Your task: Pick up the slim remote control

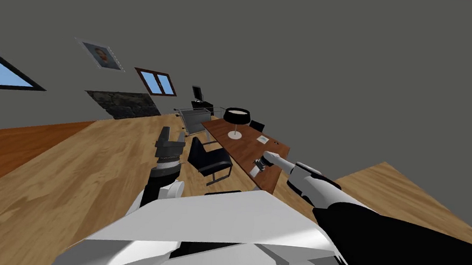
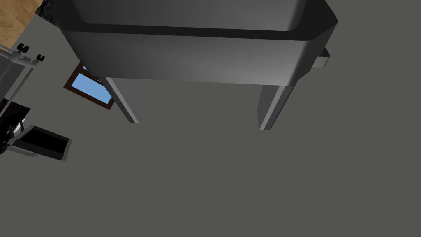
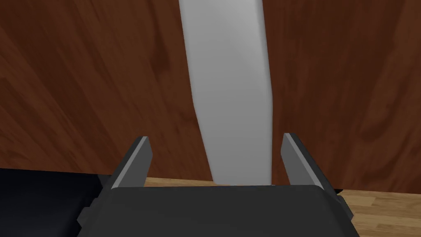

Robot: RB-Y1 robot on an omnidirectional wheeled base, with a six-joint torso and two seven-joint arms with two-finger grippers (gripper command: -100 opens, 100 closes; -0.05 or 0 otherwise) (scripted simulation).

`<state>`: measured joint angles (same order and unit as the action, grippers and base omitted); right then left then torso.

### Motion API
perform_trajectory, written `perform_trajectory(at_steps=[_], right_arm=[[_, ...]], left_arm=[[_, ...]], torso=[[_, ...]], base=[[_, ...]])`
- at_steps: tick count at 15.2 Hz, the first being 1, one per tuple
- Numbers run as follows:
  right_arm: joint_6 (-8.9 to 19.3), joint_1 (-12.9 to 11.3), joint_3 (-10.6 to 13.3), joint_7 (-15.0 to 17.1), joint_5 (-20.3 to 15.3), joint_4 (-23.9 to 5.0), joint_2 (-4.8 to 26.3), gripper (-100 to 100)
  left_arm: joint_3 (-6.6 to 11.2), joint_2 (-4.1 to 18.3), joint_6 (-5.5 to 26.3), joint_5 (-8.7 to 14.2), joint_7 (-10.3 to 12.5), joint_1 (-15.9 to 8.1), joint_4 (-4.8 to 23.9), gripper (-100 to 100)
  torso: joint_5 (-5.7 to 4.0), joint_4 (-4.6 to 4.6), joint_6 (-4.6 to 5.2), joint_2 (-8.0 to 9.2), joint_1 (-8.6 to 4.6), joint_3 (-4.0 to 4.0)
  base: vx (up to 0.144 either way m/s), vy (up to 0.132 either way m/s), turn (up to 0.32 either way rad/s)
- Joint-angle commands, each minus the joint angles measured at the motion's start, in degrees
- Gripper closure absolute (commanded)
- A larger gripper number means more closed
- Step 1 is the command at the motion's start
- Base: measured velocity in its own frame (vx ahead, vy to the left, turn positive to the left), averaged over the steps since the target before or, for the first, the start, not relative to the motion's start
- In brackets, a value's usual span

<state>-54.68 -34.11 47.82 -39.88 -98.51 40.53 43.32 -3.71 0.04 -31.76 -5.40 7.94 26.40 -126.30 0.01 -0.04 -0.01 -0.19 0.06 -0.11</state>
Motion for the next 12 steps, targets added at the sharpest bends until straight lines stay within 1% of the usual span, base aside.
perform_trajectory(at_steps=[1, 3, 5, 7, 8, 9, 12], right_arm=[[-0.3, 0.5, 1.0, 0.7, -1.9, 1.5, 1.4, -100], [-0.8, 0.1, 2.6, -0.1, -4.5, -0.6, 1.1, -100], [-1.1, 0.2, 3.6, -0.7, -6.0, -1.9, 0.5, -100], [-1.1, 0.2, 3.6, -0.7, -6.0, -1.9, 0.5, -100], [-1.2, 0.3, 3.5, 0.0, -5.9, -1.0, 0.8, -100], [0.7, 1.5, 3.8, -0.2, -6.0, -2.0, -0.2, -100], [2.5, 2.7, 4.1, -0.2, -6.1, -2.5, -1.0, -100]], left_arm=[[0.00, 0.0, 0.0, 0.0, 0.0, 0.0, 0.0, 0], [0.00, 0.0, 0.0, 0.0, 0.0, 0.0, 0.0, 0], [0.00, 0.0, 0.0, 0.0, 0.0, 0.0, 0.0, 0], [0.00, 0.0, 0.0, 0.0, 0.0, 0.0, 0.0, 0], [0.00, 0.0, 0.0, 0.0, 0.0, 0.0, 0.0, 0], [0.00, 0.0, 0.0, 0.0, 0.0, 0.0, 0.0, 0], [0.01, 0.0, 0.0, 0.0, 0.0, 0.0, 0.0, 0]], torso=[[0.00, 0.00, 0.00, 0.00, 0.00, 0.00], [0.00, 0.01, 0.01, 0.01, 0.00, 0.01], [0.01, -0.01, 0.00, -0.04, 0.04, -0.02], [0.01, -0.01, 0.01, -0.03, 0.05, -0.02], [0.01, 0.00, 0.02, 0.00, 0.04, 0.00], [0.01, 0.01, 0.03, 0.05, 0.02, 0.02], [-0.03, 0.00, 0.03, 0.02, -0.10, 0.01]], base=[[0.031, 0.004, 0.090], [0.035, 0.012, 0.121], [0.046, 0.019, 0.121], [0.030, 0.015, 0.030], [0.012, 0.008, -0.002], [0.023, -0.009, 0.031], [0.035, -0.024, 0.037]])
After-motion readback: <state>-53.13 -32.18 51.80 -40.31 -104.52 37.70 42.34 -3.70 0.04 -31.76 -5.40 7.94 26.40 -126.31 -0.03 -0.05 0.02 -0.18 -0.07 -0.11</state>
